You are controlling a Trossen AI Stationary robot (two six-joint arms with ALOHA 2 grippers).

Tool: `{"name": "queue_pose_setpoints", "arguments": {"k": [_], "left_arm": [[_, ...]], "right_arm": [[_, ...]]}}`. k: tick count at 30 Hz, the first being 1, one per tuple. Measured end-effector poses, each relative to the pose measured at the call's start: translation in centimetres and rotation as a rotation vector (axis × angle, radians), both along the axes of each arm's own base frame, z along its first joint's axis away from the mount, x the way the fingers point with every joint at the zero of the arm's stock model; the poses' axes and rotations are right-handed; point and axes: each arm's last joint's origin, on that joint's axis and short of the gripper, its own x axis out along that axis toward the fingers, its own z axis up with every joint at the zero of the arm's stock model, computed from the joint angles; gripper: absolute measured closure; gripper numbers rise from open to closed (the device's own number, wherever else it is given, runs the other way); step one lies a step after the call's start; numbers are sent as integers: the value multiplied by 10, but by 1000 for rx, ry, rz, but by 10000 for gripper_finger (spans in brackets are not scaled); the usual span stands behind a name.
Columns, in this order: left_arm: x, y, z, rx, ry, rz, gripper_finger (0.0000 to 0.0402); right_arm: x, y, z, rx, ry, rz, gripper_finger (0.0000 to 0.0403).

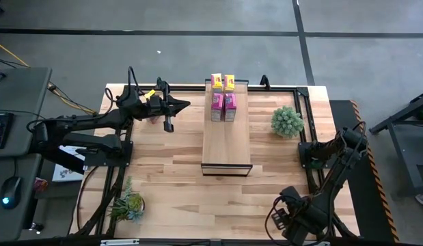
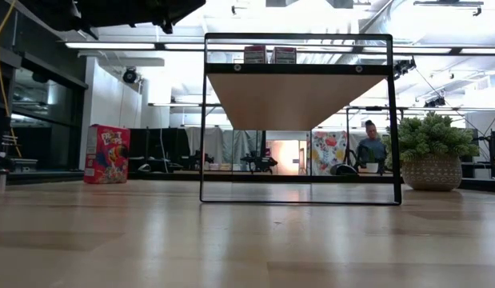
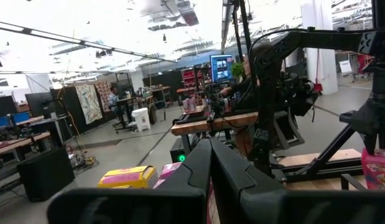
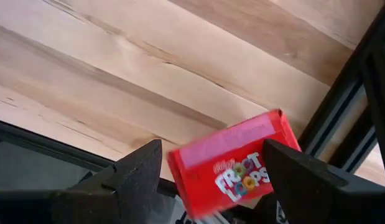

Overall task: Stack cereal on shelf
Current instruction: Put the bottom red cereal box on the shelf

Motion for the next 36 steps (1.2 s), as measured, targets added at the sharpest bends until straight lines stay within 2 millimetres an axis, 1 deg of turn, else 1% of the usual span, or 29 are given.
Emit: {"name": "queue_pose_setpoints", "arguments": {"k": [6,11,14,16,20,22,24,26,29,32,33,34,36], "left_arm": [[0,0,0,0,0,0,401],[0,0,0,0,0,0,401],[0,0,0,0,0,0,401],[0,0,0,-1,0,0,402],[0,0,0,-1,2,1,401],[0,0,0,-1,2,0,401],[0,0,0,-1,2,0,401],[0,0,0,-1,2,0,401],[0,0,0,-1,1,0,401],[0,0,0,-1,0,0,401],[0,0,0,-1,1,0,402],[0,0,0,-1,0,0,401],[0,0,0,-9,-1,-2,402]], "right_arm": [[0,0,0,5,3,0,133],[1,0,0,-22,-39,6,133],[0,0,0,-5,-14,-28,133],[-2,7,-4,27,25,-61,133],[-5,28,-18,109,61,-82,134],[-7,34,-24,116,93,-97,142],[-9,38,-34,100,165,-109,163],[-11,42,-44,89,236,-109,196],[-11,47,-57,89,309,-88,272],[-10,48,-60,89,322,-81,367],[-10,48,-60,90,325,-80,384],[-10,48,-61,88,325,-82,389],[-11,48,-61,81,331,-92,381]]}}
